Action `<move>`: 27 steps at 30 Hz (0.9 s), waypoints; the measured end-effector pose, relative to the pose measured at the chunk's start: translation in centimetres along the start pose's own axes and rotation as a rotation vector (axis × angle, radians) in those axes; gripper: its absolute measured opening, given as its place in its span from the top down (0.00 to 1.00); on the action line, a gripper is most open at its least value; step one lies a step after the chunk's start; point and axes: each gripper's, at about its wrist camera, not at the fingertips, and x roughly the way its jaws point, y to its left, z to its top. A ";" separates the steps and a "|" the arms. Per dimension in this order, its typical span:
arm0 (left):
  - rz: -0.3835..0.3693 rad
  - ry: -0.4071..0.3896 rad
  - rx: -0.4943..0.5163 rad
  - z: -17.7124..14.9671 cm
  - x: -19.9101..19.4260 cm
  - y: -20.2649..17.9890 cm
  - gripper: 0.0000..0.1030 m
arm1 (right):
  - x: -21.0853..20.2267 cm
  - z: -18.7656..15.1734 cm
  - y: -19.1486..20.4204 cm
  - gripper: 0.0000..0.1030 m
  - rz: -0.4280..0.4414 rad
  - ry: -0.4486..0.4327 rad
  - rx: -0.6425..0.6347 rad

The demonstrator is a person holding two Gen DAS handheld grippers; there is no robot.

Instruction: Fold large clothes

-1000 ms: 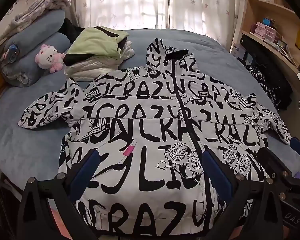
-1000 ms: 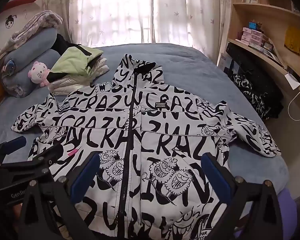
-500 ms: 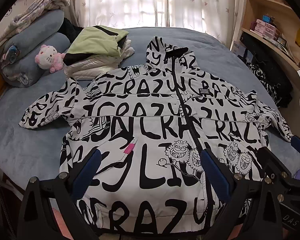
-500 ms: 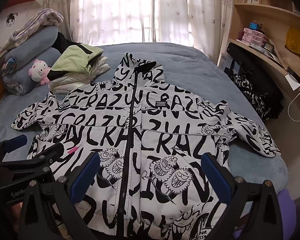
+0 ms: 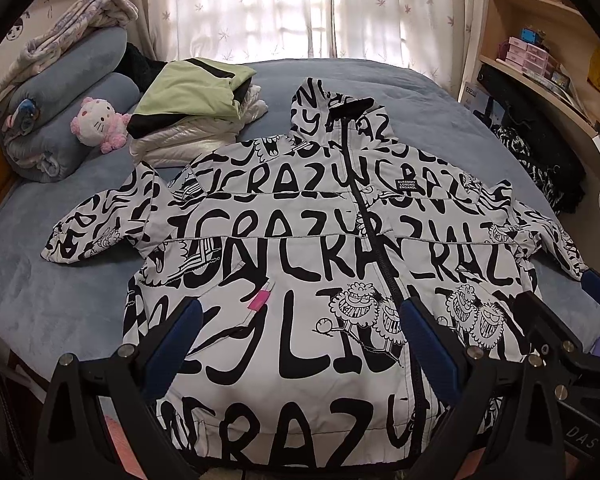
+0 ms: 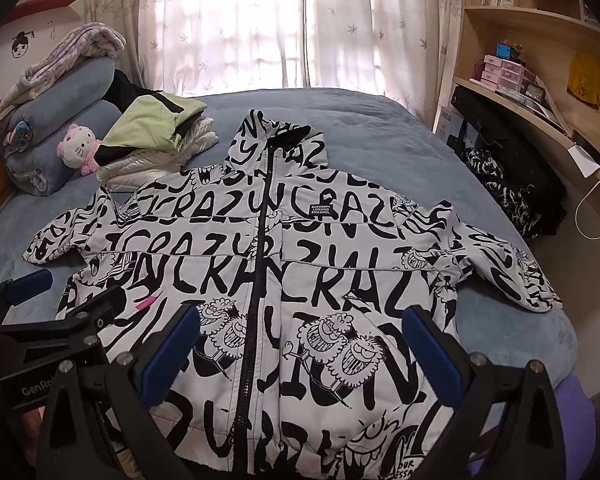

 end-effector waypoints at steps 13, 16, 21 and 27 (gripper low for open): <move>0.000 0.006 0.005 0.0 0.0 -0.3 0.05 | 0.1 -0.1 -0.2 0.02 0.003 -0.003 0.004; 0.004 0.008 0.011 0.3 0.0 -0.3 0.05 | 0.2 -0.1 -0.3 0.02 0.004 -0.003 0.005; 0.003 0.005 0.009 0.0 0.0 -0.4 0.05 | 0.3 -0.2 -0.4 0.02 0.003 -0.003 0.004; 0.007 0.005 0.017 0.1 0.0 -0.4 0.05 | 0.6 -0.2 -0.7 0.02 0.010 0.005 0.016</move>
